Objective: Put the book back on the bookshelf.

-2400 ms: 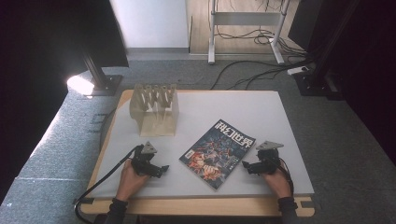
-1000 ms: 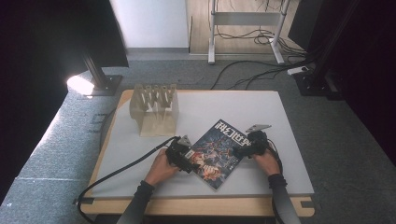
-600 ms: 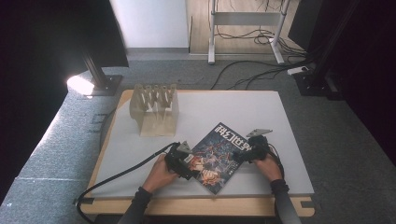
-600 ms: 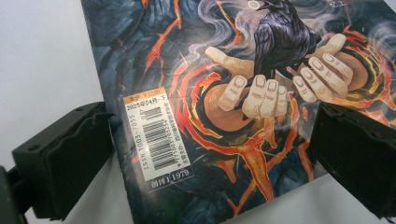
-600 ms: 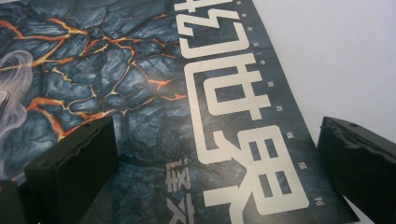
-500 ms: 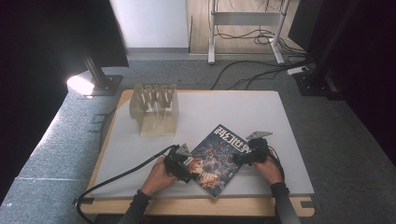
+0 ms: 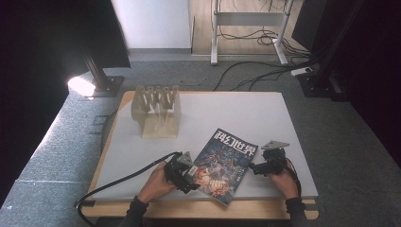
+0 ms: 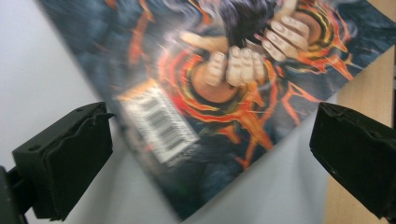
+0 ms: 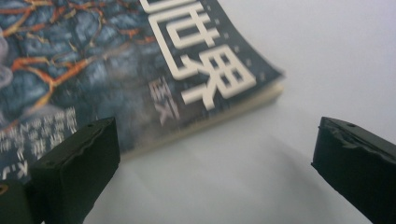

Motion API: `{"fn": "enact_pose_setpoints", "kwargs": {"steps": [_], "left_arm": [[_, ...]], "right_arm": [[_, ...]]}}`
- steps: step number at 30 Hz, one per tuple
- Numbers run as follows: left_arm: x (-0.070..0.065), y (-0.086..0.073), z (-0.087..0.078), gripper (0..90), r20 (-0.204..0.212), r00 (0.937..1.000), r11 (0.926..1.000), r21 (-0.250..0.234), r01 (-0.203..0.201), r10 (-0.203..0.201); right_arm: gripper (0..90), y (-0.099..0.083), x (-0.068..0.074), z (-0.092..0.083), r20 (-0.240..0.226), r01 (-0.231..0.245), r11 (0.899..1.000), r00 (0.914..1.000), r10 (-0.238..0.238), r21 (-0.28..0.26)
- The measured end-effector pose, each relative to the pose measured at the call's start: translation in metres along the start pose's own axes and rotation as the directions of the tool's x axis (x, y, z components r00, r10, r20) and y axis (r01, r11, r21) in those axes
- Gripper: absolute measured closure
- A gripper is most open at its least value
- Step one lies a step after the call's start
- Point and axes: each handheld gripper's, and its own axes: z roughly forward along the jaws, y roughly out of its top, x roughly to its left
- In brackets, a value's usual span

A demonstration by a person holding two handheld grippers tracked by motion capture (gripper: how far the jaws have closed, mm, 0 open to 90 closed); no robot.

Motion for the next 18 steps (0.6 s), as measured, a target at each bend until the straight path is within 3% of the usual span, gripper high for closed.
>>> {"fn": "enact_pose_setpoints", "kwargs": {"steps": [2, 3, 5, 7, 12, 18], "left_arm": [[0.01, -0.001, -0.008, 0.0, -0.05, 0.9986, 0.9999, -0.007, 0.013, -0.013], [0.025, -0.003, -0.015, 0.0, -0.112, 0.9927, 0.999, -0.014, 0.043, -0.044], [0.03, -0.004, -0.015, 0.0, -0.133, 0.9897, 0.9986, -0.011, 0.052, -0.053], [0.043, -0.007, -0.013, 0.0, -0.19, 0.9792, 0.9972, 0.008, 0.075, -0.072], [0.054, -0.012, 0.002, 0.0, -0.191, 0.9769, 0.9945, 0.023, 0.103, -0.096], [0.047, -0.018, 0.002, 0.0, -0.179, 0.9784, 0.9945, -0.001, 0.105, -0.103]], "right_arm": [[0.1, -0.005, -0.001, -0.002, 0.006, -0.002, 1.0, 1.0, 0.002, 0.003], [0.0, -0.008, -0.001, -0.002, 0.009, -0.001, 1.0, 1.0, 0.001, 0.004], [0.0, -0.008, -0.001, -0.001, 0.011, -0.001, 1.0, 0.9999, 0.001, 0.006], [0.0, -0.008, -0.001, 0.001, 0.02, 0.0, 1.0, 0.9998, 0.0, 0.008], [0.0, -0.006, -0.002, 0.007, 0.029, -0.014, 1.0, 0.9995, 0.013, 0.011], [0.0, 0.0, -0.004, 0.011, 0.039, -0.018, 1.0, 0.9991, 0.017, 0.017]]}}
